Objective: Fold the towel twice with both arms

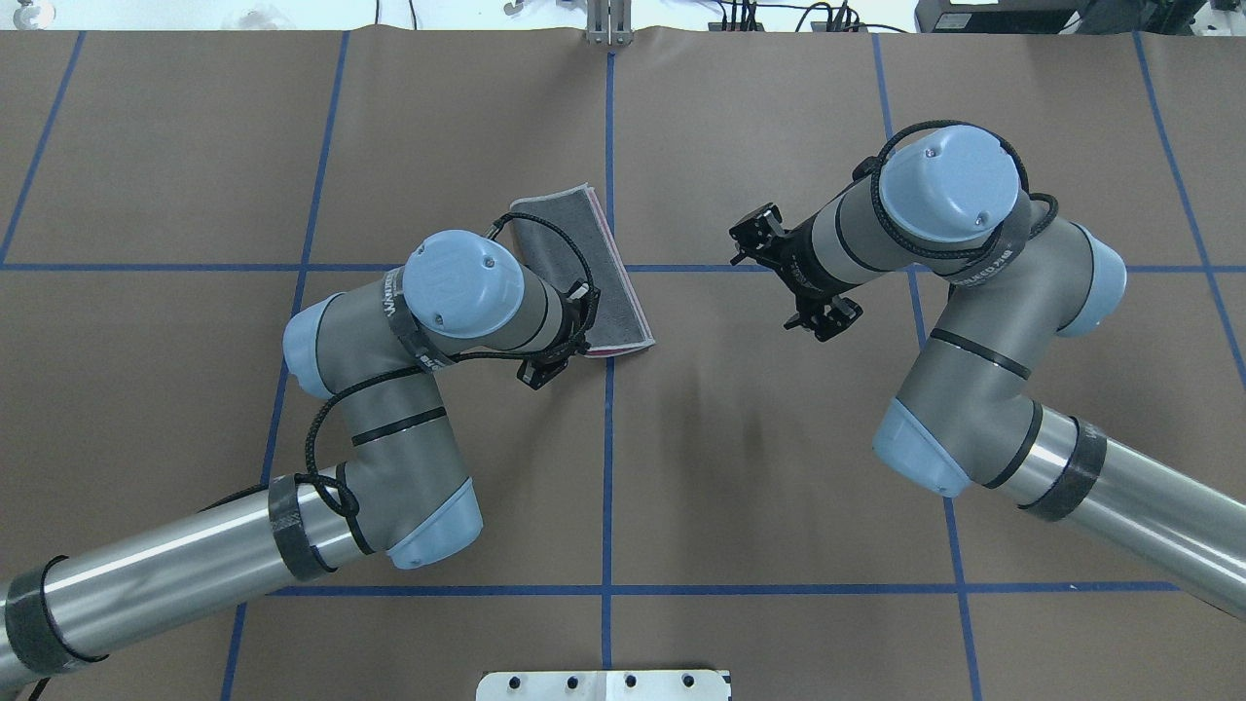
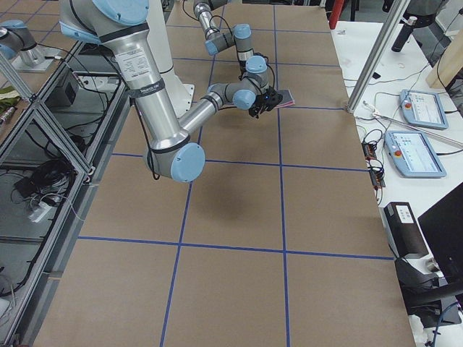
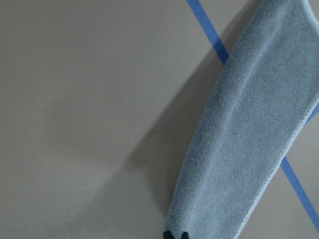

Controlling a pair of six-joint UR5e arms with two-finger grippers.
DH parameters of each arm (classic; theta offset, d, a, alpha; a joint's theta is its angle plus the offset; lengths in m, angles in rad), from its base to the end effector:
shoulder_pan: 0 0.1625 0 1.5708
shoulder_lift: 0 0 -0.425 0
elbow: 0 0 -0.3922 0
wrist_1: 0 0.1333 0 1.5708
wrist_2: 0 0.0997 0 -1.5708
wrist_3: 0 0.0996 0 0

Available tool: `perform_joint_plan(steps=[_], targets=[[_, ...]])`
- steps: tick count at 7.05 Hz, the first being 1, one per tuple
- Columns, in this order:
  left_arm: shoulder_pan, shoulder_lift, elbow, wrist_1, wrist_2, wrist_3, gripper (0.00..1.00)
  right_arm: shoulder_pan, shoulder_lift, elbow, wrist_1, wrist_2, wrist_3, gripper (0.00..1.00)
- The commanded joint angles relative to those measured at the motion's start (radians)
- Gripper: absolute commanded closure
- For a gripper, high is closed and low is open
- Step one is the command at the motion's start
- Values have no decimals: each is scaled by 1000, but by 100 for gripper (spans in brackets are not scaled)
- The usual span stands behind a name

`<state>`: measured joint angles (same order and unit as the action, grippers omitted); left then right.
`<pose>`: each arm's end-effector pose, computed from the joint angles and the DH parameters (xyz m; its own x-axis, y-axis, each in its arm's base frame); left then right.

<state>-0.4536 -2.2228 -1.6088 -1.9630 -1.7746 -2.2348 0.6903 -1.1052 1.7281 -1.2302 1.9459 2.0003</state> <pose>0.5736 -0.4055 0.2084 0.1668 -0.7527 -0.6368 0.4715 0.6282 -0.6190 -0.4336 -0.4837 0.2845 0.2499 0.7089 0.6595 -0.5110 0.6751 -0.5320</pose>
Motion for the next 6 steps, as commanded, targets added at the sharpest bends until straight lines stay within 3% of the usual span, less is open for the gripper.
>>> perform_joint_plan(steps=[1, 4, 6], targets=[[67, 81, -103, 30, 6, -2, 100, 0, -1, -1, 0, 1, 0, 0], [108, 141, -216, 124, 6, 18, 100, 0, 1, -4, 0, 1, 0, 0], [99, 132, -223, 124, 4, 18, 100, 0, 1, -7, 0, 1, -2, 0]])
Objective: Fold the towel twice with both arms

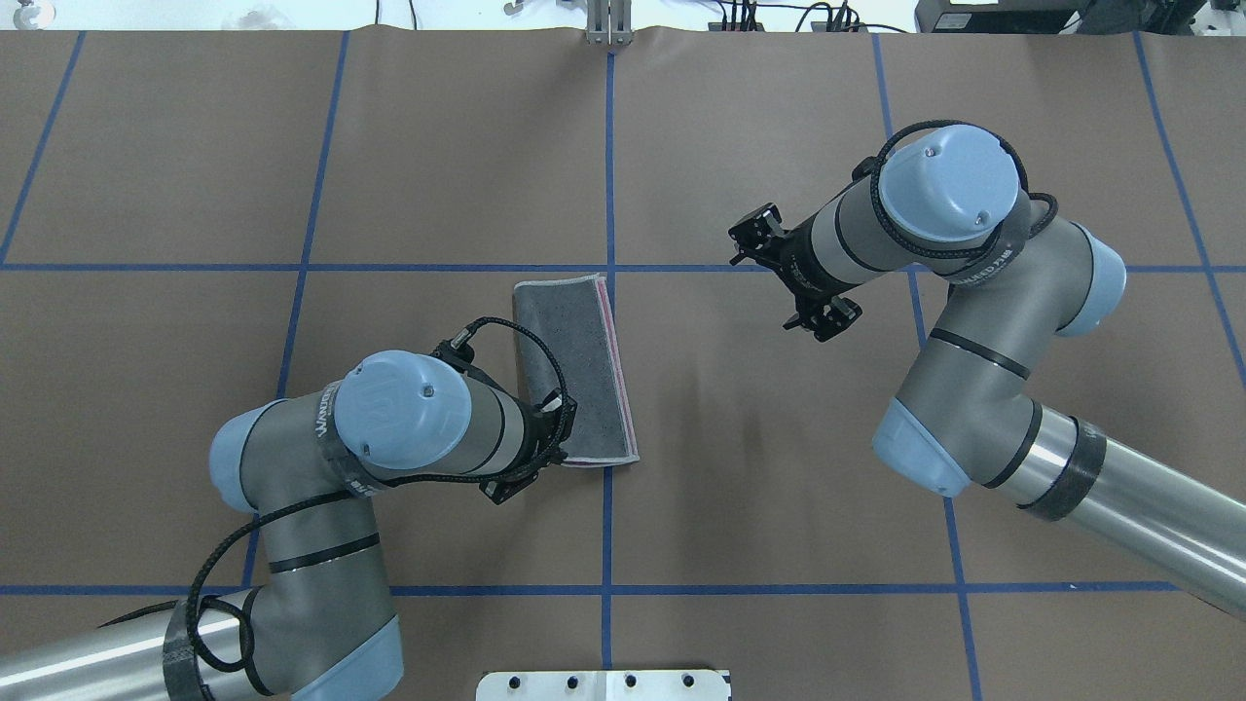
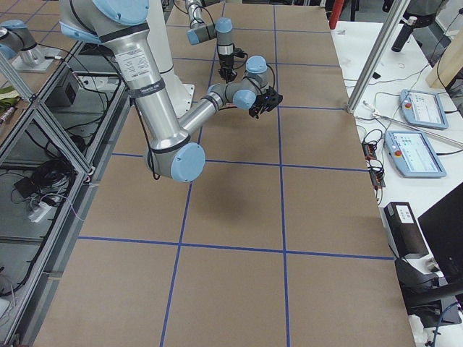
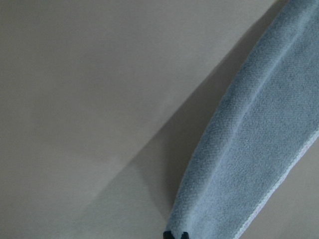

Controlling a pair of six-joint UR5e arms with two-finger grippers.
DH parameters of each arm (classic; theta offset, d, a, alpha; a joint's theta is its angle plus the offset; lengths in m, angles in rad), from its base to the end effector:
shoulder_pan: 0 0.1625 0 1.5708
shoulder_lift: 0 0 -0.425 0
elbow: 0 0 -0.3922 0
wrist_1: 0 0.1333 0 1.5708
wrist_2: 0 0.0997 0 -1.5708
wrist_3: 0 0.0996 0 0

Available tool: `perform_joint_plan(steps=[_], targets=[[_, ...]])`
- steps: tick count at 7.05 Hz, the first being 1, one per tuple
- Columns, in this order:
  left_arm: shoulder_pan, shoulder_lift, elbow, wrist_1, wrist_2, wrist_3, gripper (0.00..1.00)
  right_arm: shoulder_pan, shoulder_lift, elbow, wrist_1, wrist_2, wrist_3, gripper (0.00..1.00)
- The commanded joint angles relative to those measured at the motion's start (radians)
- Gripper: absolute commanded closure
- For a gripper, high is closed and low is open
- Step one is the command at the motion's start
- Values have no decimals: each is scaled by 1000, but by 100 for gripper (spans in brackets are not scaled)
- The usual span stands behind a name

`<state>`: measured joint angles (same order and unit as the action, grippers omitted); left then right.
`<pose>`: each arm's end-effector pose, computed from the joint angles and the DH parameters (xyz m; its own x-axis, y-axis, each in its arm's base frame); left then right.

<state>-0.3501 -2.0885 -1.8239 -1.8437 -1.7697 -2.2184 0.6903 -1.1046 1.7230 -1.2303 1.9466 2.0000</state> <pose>0.5492 -0.3215 0.2215 0.2708 -0.7284 -0.6293 0.4253 0.6770 -0.6007 -0.4347 -0.4845 0.2864 0.2526 0.7107 0.6566 -0.5123 0.6739 -0.5323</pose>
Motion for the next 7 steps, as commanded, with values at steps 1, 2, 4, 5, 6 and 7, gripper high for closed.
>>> perform_joint_plan(steps=[1, 2, 4, 5, 6, 7], targets=[[-30, -4, -2, 4, 1, 8, 100, -2, 0, -5, 2, 0, -1, 0], [-67, -19, 20, 1, -1, 46, 100, -2, -1, -7, 2, 0, -1, 0], [-125, -115, 139, -6, -2, 82, 100, -5, -8, -7, 2, -1, -3, 0], [-131, -136, 167, -8, -2, 83, 100, -5, -8, -7, 3, -2, -3, 0], [-151, -136, 169, -8, -2, 95, 100, -5, -8, -7, 3, -2, -3, 0], [-200, -154, 191, -8, -4, 126, 100, -6, -8, -5, 2, -2, -3, 0]])
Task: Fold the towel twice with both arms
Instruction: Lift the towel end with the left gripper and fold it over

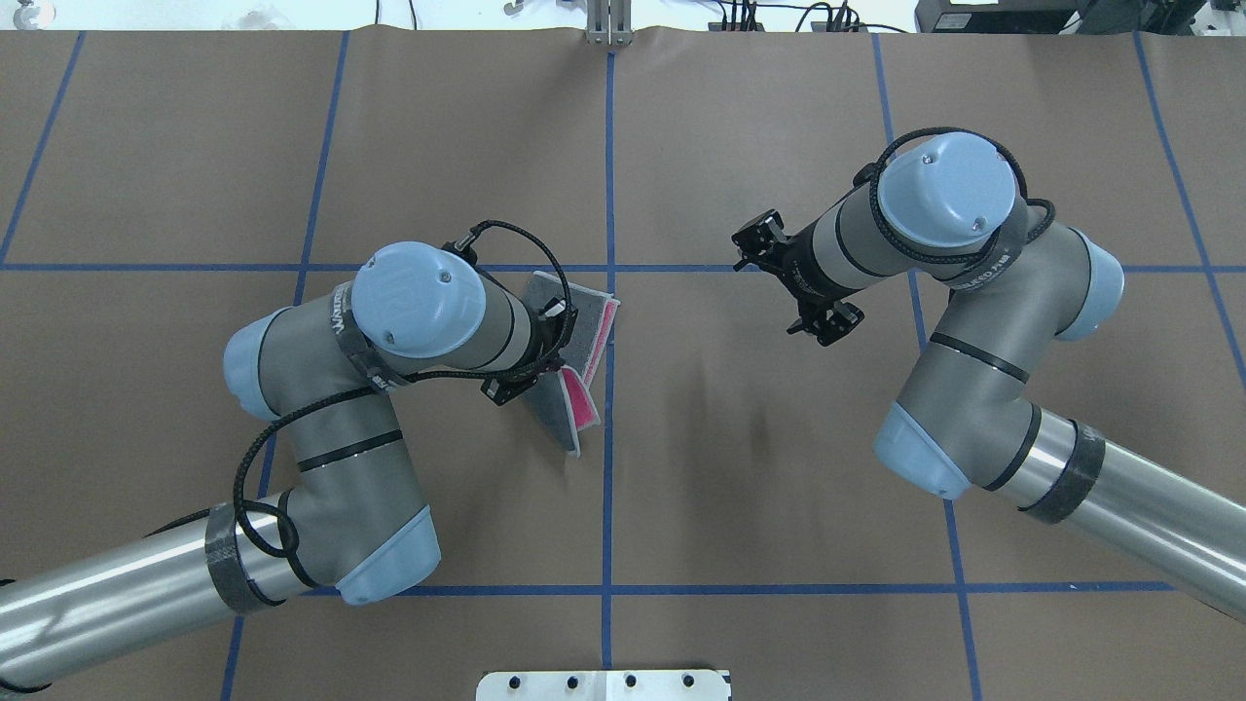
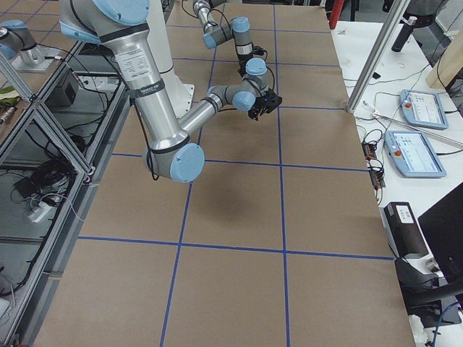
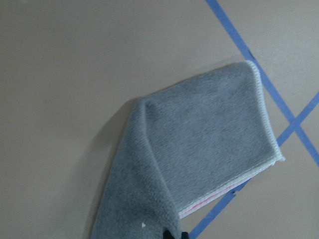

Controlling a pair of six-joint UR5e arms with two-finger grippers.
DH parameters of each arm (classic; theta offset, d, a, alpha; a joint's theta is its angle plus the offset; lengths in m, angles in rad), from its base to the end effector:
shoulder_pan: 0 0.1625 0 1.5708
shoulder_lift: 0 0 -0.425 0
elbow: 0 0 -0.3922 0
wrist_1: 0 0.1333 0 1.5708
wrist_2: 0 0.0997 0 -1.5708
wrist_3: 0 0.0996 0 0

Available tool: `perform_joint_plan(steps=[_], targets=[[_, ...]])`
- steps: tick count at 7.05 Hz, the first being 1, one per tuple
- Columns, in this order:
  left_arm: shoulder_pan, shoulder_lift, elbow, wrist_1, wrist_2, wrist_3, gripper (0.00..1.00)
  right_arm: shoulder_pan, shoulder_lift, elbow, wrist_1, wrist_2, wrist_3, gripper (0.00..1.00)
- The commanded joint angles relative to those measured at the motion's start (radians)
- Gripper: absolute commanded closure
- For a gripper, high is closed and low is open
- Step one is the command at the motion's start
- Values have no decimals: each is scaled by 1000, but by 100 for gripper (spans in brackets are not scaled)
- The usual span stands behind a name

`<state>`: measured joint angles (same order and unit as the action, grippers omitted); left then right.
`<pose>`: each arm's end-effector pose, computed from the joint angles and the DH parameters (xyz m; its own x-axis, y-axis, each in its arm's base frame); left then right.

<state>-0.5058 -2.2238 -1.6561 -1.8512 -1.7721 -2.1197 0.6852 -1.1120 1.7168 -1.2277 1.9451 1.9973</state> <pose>0.5431 -0.4304 0.2024 0.2214 -0.7070 -0.6716 0.5173 0.6690 -0.5337 -0.4376 -0.4828 0.2937 0.2627 0.7120 0.6512 -0.5138 0.6745 -0.5302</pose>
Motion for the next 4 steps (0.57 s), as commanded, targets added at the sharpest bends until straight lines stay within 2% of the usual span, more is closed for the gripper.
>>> perform_joint_plan(steps=[1, 4], targets=[[-80, -58, 86, 0, -4, 55, 100, -4, 0, 1, -1, 0, 3, 0], [-108, -121, 286, -149, -1, 60, 100, -6, 0, 3, -1, -2, 9, 0]])
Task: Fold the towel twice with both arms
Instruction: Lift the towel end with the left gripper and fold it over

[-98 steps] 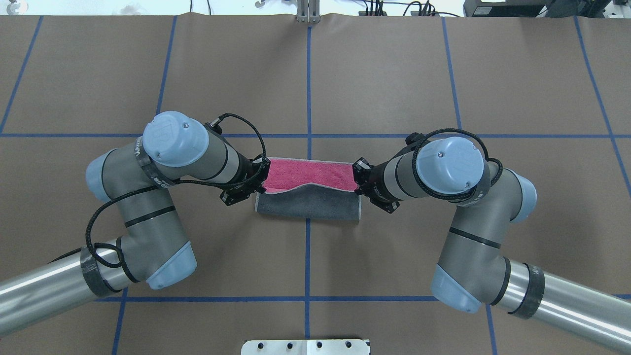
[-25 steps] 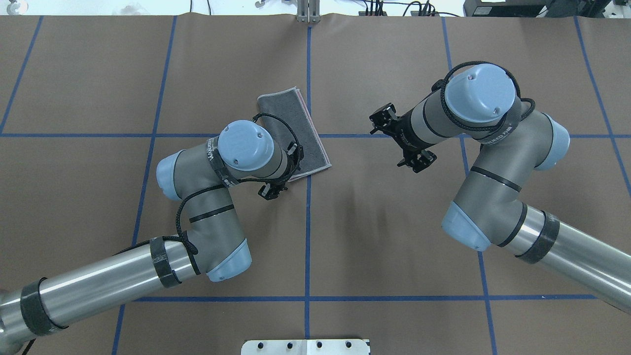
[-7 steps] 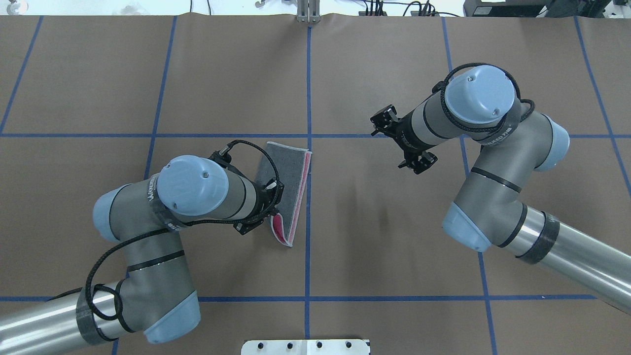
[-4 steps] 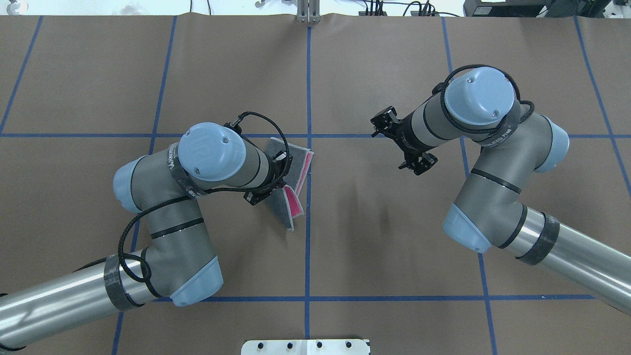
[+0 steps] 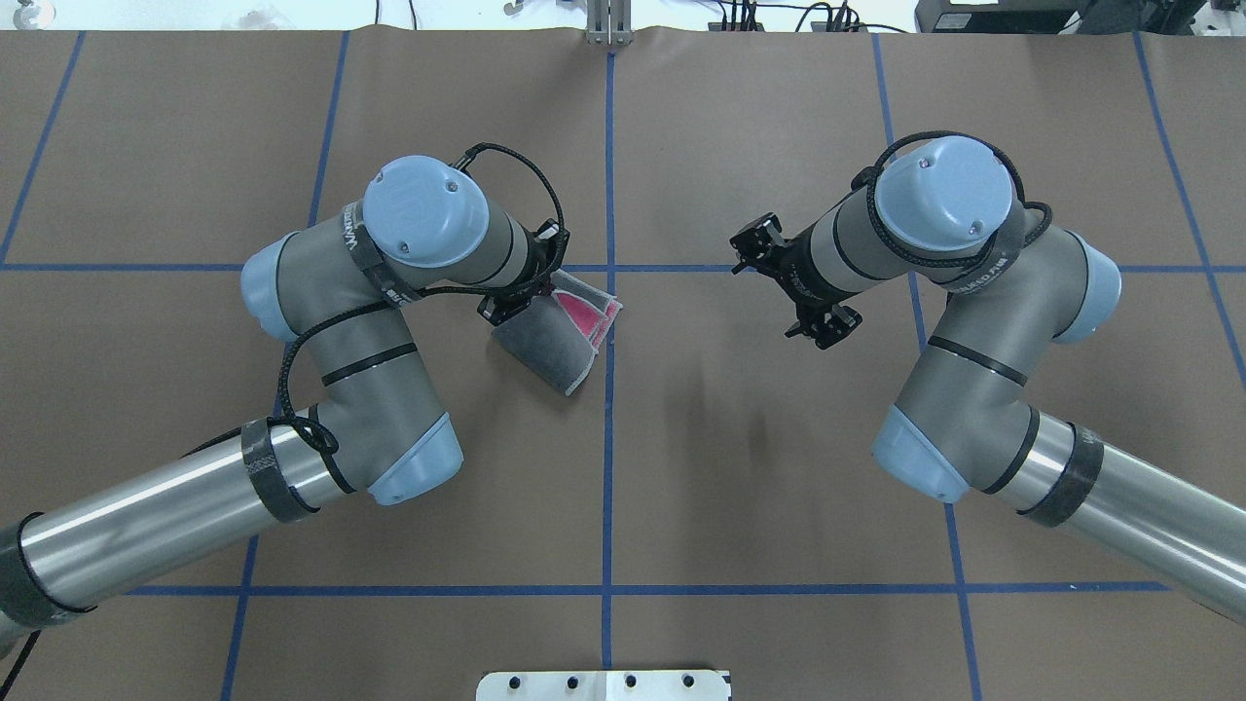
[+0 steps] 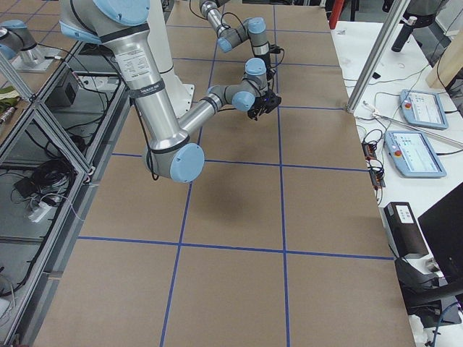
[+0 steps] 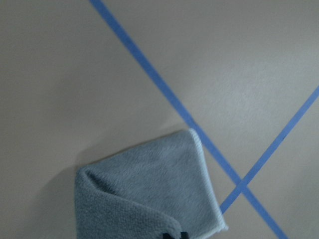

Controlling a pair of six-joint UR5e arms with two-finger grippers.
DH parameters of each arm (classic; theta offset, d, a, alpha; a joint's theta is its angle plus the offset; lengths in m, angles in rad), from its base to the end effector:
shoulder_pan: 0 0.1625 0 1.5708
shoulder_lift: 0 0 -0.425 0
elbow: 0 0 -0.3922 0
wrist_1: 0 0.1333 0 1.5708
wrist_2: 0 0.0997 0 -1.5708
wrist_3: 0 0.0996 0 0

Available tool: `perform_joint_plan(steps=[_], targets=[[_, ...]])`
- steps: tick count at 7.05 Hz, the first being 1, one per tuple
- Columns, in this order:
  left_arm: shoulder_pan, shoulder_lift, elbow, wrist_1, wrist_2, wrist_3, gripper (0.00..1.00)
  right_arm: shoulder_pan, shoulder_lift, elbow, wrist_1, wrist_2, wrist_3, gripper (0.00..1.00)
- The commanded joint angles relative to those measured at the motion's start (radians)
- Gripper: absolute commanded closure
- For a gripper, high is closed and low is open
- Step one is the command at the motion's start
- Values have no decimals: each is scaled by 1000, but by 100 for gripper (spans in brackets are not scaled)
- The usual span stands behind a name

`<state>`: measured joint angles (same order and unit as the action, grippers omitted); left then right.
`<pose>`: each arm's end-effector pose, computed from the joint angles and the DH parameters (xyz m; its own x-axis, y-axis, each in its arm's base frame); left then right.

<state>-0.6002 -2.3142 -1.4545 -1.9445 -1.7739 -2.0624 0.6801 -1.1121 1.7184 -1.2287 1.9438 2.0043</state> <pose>0.5477 -0.5120 0.2139 0.1976 -0.6955 -0.6908 0.5743 0.6532 -0.4934 -0.4397 -0.4804 0.2931 0.2621 0.7151 0.6481 -0.5129 0.6720 -0.5341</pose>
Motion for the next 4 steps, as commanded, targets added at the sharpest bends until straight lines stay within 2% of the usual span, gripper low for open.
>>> perform_joint_plan(steps=[1, 4], targets=[[-21, -46, 109, -69, 1, 2, 100, -2, 0, 4, 0, 0, 7, 0], [-56, -69, 128, -74, -1, 18, 100, -10, 0, 1, 0, -6, 13, 0]])
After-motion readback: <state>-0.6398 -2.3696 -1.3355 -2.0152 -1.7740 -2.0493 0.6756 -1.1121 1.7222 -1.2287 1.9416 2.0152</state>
